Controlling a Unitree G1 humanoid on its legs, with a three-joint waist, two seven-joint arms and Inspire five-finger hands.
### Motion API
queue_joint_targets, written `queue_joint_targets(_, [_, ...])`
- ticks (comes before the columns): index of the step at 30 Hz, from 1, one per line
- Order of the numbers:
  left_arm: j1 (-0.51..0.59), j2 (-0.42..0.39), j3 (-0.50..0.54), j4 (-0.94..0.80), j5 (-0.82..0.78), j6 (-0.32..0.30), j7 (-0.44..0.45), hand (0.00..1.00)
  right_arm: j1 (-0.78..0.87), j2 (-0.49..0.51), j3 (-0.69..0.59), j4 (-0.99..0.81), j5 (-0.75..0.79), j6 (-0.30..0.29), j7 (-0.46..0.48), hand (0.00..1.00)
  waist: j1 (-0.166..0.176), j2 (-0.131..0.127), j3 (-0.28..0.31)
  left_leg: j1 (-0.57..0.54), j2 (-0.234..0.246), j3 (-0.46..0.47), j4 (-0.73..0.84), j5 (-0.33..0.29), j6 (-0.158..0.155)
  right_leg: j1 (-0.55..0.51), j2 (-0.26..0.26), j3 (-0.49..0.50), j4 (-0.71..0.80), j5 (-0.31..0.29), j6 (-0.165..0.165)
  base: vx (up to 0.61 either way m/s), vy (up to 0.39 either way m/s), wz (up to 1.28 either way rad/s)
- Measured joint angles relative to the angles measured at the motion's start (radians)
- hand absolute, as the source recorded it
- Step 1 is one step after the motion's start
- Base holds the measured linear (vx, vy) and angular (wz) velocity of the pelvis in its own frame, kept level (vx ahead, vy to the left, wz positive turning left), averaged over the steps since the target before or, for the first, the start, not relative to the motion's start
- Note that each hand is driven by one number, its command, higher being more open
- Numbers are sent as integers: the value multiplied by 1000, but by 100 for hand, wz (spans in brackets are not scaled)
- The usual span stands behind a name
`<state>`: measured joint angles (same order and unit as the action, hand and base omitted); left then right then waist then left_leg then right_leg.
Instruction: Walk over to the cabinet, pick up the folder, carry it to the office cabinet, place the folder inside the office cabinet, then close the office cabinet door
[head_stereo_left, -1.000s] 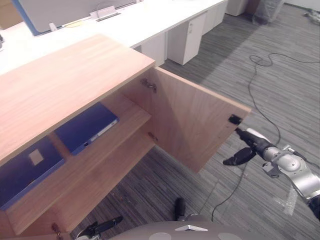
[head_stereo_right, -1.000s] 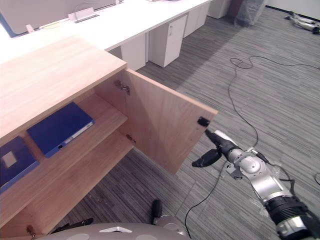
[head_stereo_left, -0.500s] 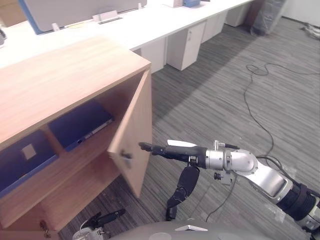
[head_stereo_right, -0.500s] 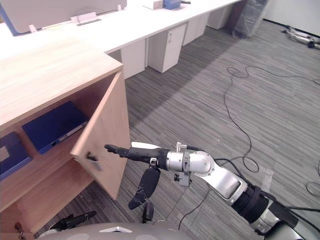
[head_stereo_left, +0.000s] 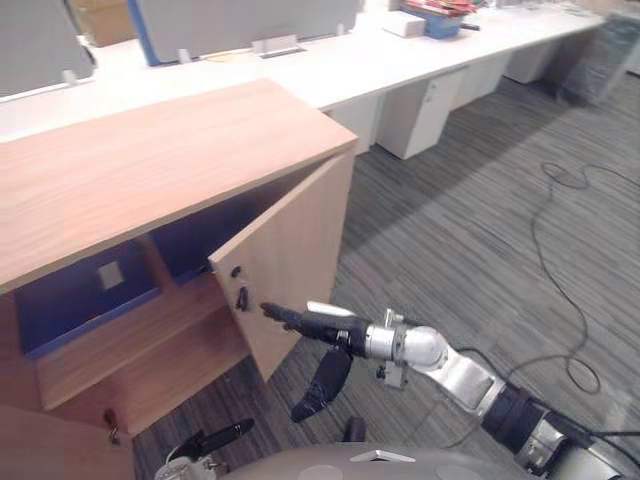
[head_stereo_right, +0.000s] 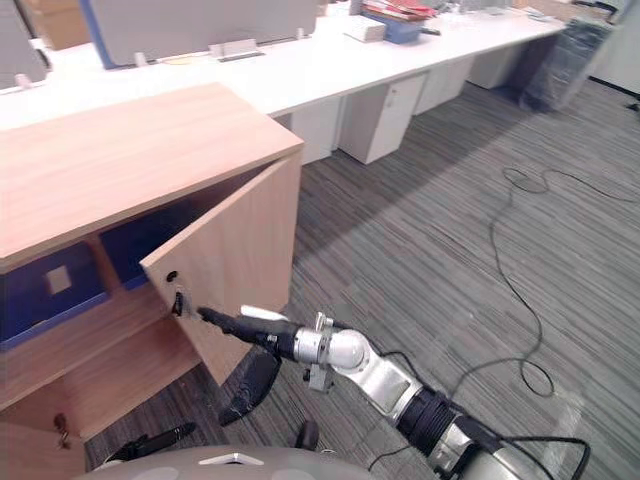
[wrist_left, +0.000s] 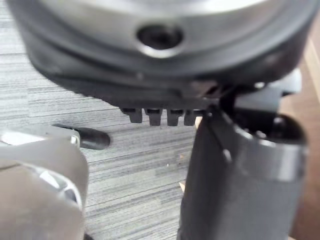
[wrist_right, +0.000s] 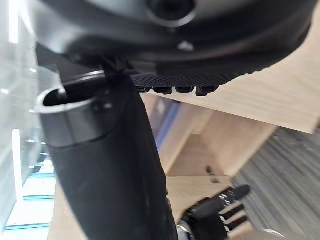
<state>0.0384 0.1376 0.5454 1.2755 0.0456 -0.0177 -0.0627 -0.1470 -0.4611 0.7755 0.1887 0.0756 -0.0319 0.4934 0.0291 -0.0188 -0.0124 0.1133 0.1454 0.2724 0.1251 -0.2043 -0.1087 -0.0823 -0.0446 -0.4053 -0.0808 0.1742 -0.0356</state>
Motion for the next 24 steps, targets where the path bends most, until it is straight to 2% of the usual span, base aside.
queue_joint_targets(1, [3, -7, -17, 0, -1, 2, 0, 100, 31, 11, -9, 55, -42, 1, -2, 100, -1, 7, 4, 0, -6, -20, 4, -1, 6, 13, -10, -16, 0, -4, 6, 21, 226, 65])
queue_joint_targets(3, [5, -28, -69, -1, -3, 4, -2, 100, 84, 37, -50, 207, -146, 7, -8, 100, 0, 28, 27, 7, -19, -66, 16, -2, 21, 5, -61, -63, 117, -65, 26, -7, 222, 77])
queue_joint_targets(4, [6, -38, -98, -1, -4, 4, -5, 100, 117, 57, -90, 292, -190, 13, -22, 100, -2, 39, 44, 17, -42, -102, 19, 0, 32, -22, -124, -89, 260, -136, 36, -6, 193, 106])
queue_joint_targets(5, [3, -40, -116, -3, -5, 4, -7, 100, 148, 78, -138, 363, -243, 26, -41, 100, -5, 31, 54, 19, -77, -153, 36, -2, 40, -43, -203, -114, 405, -205, 43, -4, 161, 133])
queue_joint_targets(6, [2, -39, -132, -12, -4, 4, -7, 100, 171, 99, -181, 412, -290, 34, -59, 100, -7, 24, 63, 19, -100, -193, 55, -10, 51, -51, -256, -123, 496, -233, 39, -9, 92, 117])
queue_joint_targets(8, [2, -31, -160, -32, -4, 5, -7, 100, 198, 144, -279, 495, -335, 47, -93, 100, -6, 25, 79, 16, -116, -270, 86, -29, 72, -52, -310, -101, 612, -233, 36, -51, 51, 120])
queue_joint_targets(9, [15, -10, -191, -41, -3, 5, -10, 100, 204, 195, -361, 555, -343, 49, -121, 100, -4, 21, 84, 12, -120, -311, 87, -31, 67, -47, -317, -59, 632, -227, 45, -42, 19, 121])
queue_joint_targets(11, [16, 23, -238, -50, 0, 18, -10, 100, 196, 256, -491, 651, -342, 47, -171, 100, -4, 14, 88, -8, -117, -382, 100, -28, 62, -17, -300, -1, 616, -220, 56, -11, -37, 124])
queue_joint_targets(13, [21, 46, -268, -59, 0, 19, -8, 100, 178, 303, -628, 766, -314, 46, -230, 100, -1, 9, 93, -30, -113, -459, 99, -13, 57, -1, -260, 114, 586, -221, 57, -7, -75, 118])
queue_joint_targets(14, [20, 51, -284, -62, 0, 20, -4, 100, 165, 329, -727, 835, -282, 45, -267, 100, -2, 8, 95, -50, -108, -508, 97, -6, 52, -3, -223, 219, 560, -227, 59, -6, -70, 93])
queue_joint_targets(15, [20, 54, -292, -65, 0, 20, -3, 100, 165, 339, -771, 860, -257, 44, -285, 100, -5, 7, 95, -63, -105, -531, 97, -1, 47, 5, -203, 267, 539, -236, 65, 13, -118, 113])
queue_joint_targets(16, [19, 63, -296, -70, 0, 18, 0, 100, 163, 357, -855, 907, -208, 47, -313, 100, -5, -2, 97, -79, -101, -569, 95, 6, 34, 34, -176, 343, 491, -257, 99, 23, -185, 90])
queue_joint_targets(17, [19, 75, -294, -69, 0, 19, 6, 100, 160, 364, -901, 939, -179, 47, -333, 100, -4, -10, 97, -96, -98, -591, 93, 12, 21, 62, -166, 370, 455, -281, 134, 42, -275, 81])
queue_joint_targets(18, [19, 76, -291, -69, -1, 19, 12, 100, 161, 369, -934, 957, -154, 47, -350, 100, -4, -22, 96, -106, -93, -607, 86, 18, 3, 79, -163, 367, 424, -304, 167, 53, -318, 56])
queue_joint_targets(19, [16, 74, -279, -69, -3, 19, 15, 100, 161, 373, -970, 977, -132, 49, -369, 100, -6, -35, 97, -108, -79, -618, 69, 29, -17, 108, -157, 341, 377, -335, 176, 59, -340, 47])
queue_joint_targets(20, [14, 68, -260, -69, -5, 19, 17, 100, 163, 371, -998, 990, -119, 55, -383, 100, -8, -36, 102, -109, -59, -630, 58, 35, -42, 136, -140, 316, 333, -356, 174, 46, -228, 34])
queue_joint_targets(24, [11, 40, -238, -70, -84, 15, 15, 100, 221, 368, -1052, 1024, -75, 67, -397, 100, -20, -18, 101, -126, 29, -674, 40, 53, -86, 180, -45, 239, 283, -364, 149, 51, -226, 44])
